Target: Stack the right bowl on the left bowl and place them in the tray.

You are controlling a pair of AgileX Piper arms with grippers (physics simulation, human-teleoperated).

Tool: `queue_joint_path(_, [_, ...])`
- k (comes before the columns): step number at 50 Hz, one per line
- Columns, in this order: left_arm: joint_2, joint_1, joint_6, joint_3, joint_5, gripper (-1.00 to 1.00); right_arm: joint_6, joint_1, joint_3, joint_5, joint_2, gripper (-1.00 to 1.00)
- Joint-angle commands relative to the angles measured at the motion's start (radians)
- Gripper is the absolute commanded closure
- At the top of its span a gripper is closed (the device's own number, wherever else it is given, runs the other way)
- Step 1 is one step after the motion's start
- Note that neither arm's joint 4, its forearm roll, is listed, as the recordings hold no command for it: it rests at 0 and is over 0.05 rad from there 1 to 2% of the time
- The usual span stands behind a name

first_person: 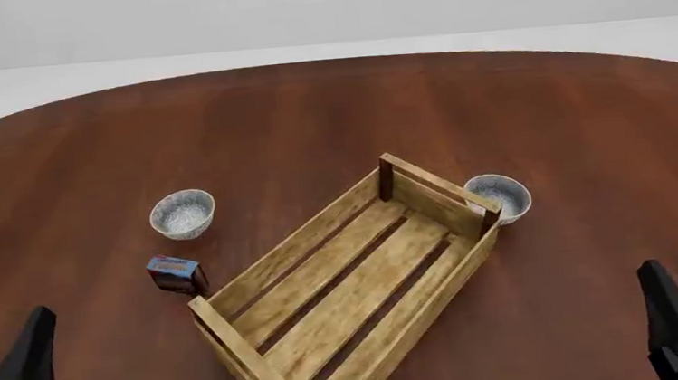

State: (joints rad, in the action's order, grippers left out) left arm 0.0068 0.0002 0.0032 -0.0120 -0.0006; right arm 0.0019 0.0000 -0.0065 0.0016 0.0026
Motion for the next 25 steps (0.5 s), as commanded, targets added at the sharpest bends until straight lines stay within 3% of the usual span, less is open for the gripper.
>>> queue_joint_path(1, [0.03,0.051,0.063,0.011,-0.03,-1.0,0.012,-0.003,-0.018,-0.014,0.061,-1.0])
queue_joint_path(6, [0.068,0.037,0.046,0.011,-0.054,-1.0,0.008,0.005,-0.085,-0.022,0.182,-1.0])
queue_joint_path(8, [0.099,0.04,0.04,0.011,-0.074,-1.0,0.049,0.059,-0.115,-0.031,0.258,-1.0])
queue_joint_path(10, [0.104,0.041,0.043,0.011,-0.079,-1.0,0.053,0.055,-0.142,-0.042,0.336,-1.0])
queue_joint_path(20, [0.107,0.04,0.056,0.012,-0.076,-1.0,-0.016,0.049,-0.313,0.046,0.485,-1.0])
queue_joint_path(25, [0.157,0.046,0.057,0.011,-0.109,-1.0,-0.024,0.064,-0.389,0.087,0.55,-1.0])
